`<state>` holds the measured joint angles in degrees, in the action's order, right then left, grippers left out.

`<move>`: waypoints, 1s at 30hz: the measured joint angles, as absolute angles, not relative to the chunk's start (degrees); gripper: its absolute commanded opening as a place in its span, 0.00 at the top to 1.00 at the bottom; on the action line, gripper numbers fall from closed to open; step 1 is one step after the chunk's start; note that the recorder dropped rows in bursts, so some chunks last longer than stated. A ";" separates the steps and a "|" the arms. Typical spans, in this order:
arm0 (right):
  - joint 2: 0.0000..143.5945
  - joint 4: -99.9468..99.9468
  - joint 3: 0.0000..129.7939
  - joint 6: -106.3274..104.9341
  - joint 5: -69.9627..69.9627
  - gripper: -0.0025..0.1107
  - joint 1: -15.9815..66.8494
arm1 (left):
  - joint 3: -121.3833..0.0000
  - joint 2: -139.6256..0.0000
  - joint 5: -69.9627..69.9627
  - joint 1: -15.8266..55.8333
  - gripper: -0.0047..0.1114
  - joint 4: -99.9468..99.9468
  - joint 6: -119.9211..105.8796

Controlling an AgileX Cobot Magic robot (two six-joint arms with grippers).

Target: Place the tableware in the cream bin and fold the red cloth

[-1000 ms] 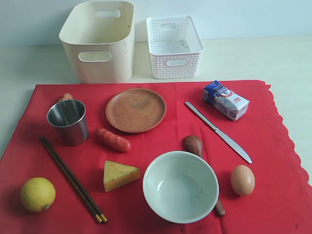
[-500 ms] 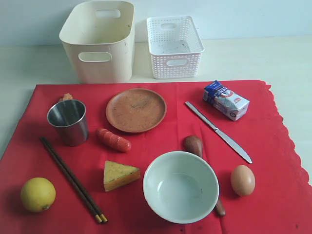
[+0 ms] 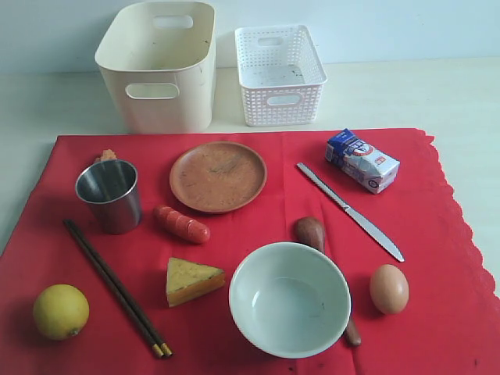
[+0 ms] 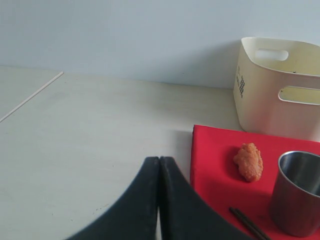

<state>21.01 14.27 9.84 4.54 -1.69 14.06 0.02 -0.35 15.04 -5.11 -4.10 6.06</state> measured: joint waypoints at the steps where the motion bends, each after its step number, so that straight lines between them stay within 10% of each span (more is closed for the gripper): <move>1: 24.42 14.27 10.50 4.54 -1.23 0.98 14.06 | 0.02 -0.35 15.04 -5.11 0.95 -4.10 6.06; 13: 64.98 15.98 26.40 1.01 12.83 0.98 14.06 | 0.02 -0.35 15.04 -5.11 0.95 -4.10 6.06; 23: 68.16 19.98 27.36 -4.93 22.49 0.64 27.74 | 0.02 -0.35 15.04 -5.11 0.95 -4.10 6.06; 30: 70.90 20.37 25.65 -5.14 22.59 0.58 32.63 | 0.02 -0.35 15.04 -5.11 0.95 -4.10 6.06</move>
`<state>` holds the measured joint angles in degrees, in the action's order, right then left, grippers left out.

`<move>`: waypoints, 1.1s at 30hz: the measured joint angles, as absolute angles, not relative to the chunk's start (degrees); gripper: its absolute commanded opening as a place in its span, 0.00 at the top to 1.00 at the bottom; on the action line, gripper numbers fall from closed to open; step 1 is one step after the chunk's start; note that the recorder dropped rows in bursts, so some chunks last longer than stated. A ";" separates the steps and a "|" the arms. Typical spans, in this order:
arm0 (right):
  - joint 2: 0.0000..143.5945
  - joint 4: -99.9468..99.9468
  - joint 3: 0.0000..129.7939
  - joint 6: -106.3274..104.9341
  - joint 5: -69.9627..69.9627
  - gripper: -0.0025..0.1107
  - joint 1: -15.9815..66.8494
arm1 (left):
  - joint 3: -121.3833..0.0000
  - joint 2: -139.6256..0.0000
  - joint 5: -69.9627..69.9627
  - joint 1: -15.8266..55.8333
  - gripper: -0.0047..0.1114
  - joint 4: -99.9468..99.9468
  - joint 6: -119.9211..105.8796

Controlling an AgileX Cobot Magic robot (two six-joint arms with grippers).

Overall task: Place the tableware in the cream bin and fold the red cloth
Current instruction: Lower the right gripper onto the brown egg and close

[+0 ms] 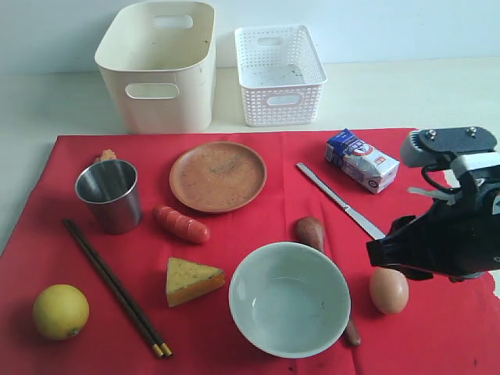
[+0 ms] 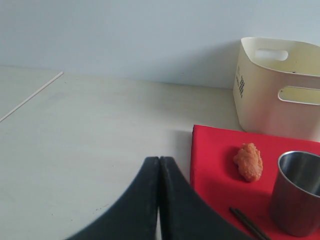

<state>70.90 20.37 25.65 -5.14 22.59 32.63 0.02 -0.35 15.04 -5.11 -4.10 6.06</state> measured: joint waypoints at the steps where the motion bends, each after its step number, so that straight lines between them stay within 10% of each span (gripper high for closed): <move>1: 71.61 20.46 25.65 -5.14 22.64 0.58 32.74 | 0.02 -0.35 15.04 -5.11 0.95 -4.10 6.06; 24: 90.43 21.27 26.17 -5.64 10.40 0.59 33.00 | 0.02 -0.35 15.04 -5.11 0.95 -4.10 6.06; 33: 90.57 21.27 26.17 -6.23 10.40 0.81 33.00 | 0.02 -0.35 15.04 -5.11 0.95 -4.10 6.06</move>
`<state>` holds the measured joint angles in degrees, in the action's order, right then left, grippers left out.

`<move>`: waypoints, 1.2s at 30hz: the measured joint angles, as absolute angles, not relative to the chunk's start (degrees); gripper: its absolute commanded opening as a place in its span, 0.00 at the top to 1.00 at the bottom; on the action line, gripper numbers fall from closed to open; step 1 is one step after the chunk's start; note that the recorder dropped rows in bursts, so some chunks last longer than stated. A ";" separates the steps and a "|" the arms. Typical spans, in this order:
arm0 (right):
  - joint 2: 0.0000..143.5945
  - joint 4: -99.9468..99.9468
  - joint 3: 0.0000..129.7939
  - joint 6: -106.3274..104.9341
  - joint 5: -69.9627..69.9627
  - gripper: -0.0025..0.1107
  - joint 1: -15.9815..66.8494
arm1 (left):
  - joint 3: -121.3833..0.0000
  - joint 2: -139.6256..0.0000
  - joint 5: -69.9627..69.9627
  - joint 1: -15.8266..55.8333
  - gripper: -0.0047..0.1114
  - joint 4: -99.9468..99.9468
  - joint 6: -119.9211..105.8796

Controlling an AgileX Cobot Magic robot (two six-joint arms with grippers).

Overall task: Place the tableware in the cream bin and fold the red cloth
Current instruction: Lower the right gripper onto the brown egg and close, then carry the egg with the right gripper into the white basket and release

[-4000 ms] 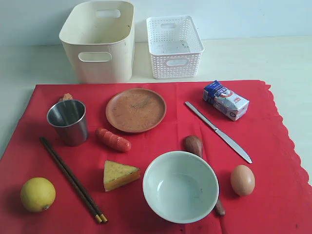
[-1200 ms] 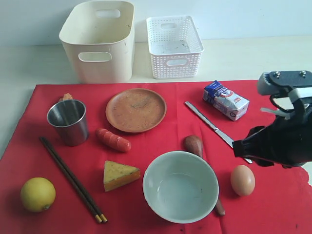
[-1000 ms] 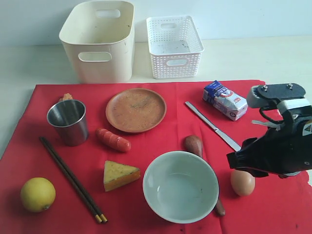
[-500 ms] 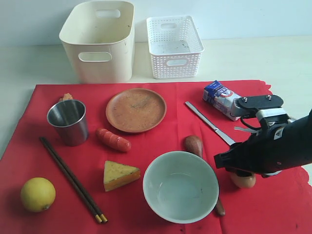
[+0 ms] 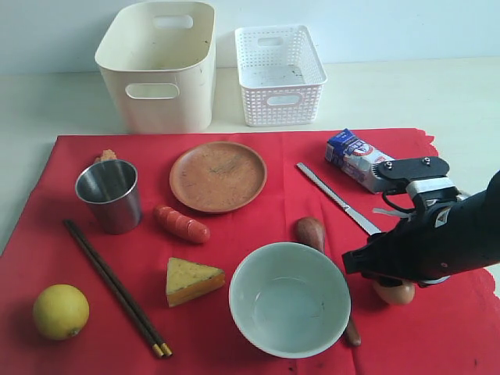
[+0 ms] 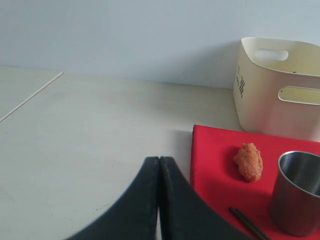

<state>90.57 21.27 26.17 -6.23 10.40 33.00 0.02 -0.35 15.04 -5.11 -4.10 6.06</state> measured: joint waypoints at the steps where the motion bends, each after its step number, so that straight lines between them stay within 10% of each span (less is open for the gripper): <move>1: 90.57 21.27 26.17 -6.47 10.40 0.82 33.00 | 0.02 -0.35 15.04 -5.11 0.95 -4.10 6.06; 36: 91.61 20.94 46.90 -7.23 14.19 0.84 33.12 | 0.02 -0.35 15.04 -5.11 0.95 -4.10 6.06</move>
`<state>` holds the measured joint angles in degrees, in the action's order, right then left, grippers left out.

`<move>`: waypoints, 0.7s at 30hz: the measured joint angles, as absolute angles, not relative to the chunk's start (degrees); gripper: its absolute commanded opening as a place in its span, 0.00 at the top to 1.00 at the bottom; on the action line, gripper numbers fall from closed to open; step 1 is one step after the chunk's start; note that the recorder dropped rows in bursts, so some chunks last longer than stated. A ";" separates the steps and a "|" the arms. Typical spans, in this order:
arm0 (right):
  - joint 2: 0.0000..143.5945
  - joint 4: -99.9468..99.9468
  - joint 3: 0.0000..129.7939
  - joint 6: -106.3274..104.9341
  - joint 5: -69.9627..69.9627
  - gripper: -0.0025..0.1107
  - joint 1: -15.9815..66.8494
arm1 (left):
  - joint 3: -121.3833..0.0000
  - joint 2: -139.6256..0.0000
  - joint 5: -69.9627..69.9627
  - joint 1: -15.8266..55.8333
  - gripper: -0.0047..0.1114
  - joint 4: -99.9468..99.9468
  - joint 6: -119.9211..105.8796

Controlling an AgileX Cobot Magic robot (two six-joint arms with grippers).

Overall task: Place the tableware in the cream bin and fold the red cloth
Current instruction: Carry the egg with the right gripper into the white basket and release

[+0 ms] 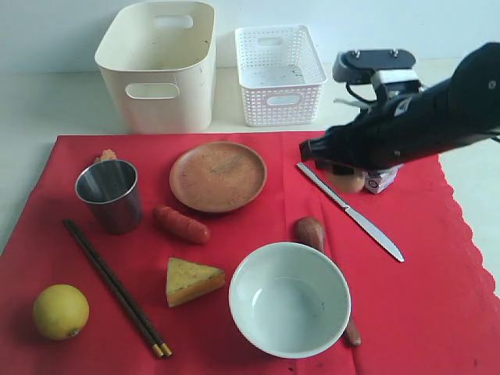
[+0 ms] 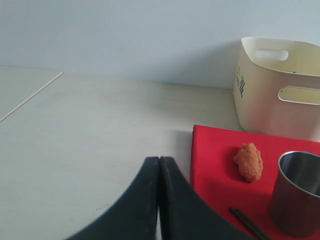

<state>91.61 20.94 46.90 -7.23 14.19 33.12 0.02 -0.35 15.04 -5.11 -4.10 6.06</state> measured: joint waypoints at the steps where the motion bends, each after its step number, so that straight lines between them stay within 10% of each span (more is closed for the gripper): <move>1: 91.67 20.94 48.38 -7.66 14.31 0.84 33.12 | 0.02 -0.35 15.04 -5.11 0.95 -4.10 6.06; 21: 117.73 20.86 84.91 -15.39 4.50 0.84 31.27 | 0.02 -0.35 15.04 -5.11 0.95 -4.10 6.06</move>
<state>117.73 20.86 84.91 -15.39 4.50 31.27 0.02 -0.35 15.04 -5.11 -4.10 6.06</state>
